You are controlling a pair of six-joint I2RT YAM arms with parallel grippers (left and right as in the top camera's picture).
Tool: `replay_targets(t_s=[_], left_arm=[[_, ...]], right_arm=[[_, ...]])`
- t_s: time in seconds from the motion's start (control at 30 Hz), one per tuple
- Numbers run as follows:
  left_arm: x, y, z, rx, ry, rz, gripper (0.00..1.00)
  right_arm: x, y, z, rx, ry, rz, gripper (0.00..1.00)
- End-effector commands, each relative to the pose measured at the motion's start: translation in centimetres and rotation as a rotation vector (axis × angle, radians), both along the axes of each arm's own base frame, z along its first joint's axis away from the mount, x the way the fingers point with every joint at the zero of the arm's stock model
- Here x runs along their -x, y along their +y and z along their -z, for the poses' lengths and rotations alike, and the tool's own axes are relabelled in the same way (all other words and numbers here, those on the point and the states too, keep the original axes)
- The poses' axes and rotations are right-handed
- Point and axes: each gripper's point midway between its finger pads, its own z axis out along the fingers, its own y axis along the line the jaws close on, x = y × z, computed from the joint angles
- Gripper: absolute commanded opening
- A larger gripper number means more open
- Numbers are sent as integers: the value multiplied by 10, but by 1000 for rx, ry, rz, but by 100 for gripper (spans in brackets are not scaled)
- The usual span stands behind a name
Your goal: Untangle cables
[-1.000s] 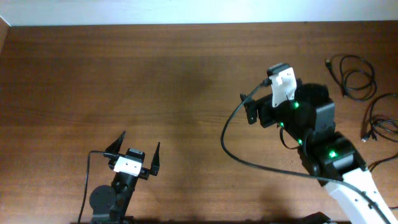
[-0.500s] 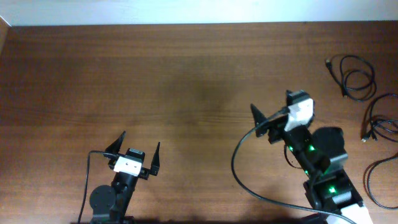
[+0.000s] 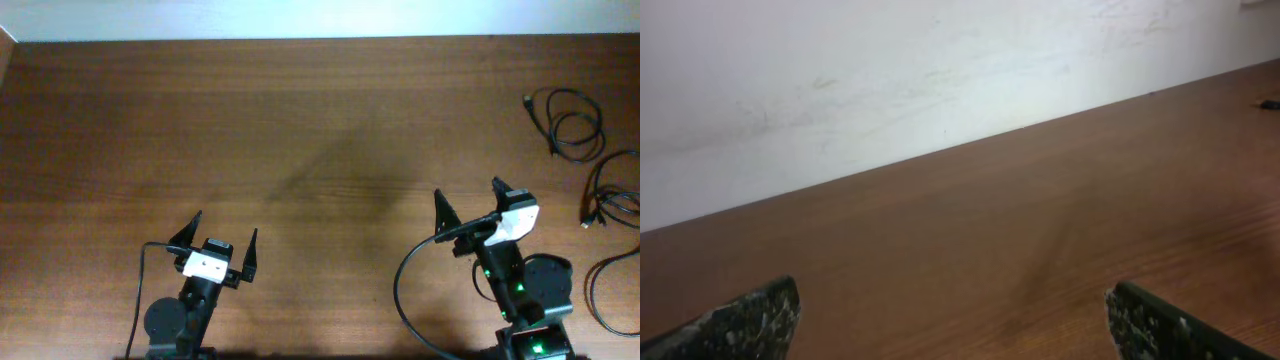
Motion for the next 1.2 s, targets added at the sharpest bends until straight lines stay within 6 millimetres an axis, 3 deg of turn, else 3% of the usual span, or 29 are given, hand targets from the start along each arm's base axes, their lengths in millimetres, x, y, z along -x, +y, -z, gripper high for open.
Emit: replay_targets(t_s=[0.0,0.3,0.57,0.77,1.17], left_arm=[[0,3,1,-16,-3,-13,99],[0,3,1,-16,-3,-13,99],[0,3,1,-16,-3,-13,99],[0,3,1,-16,-3,-13,99],[0,3,1,-16,-3,-13,99]], right_arm=[[7,-2,25,-7,24,5,99],[20,-5,73,-2,51,9,99],[23,-6,76,0,65,9,99],[30,-7,98,15,152,10,99],[33,-8,74,-2,47,13,99]])
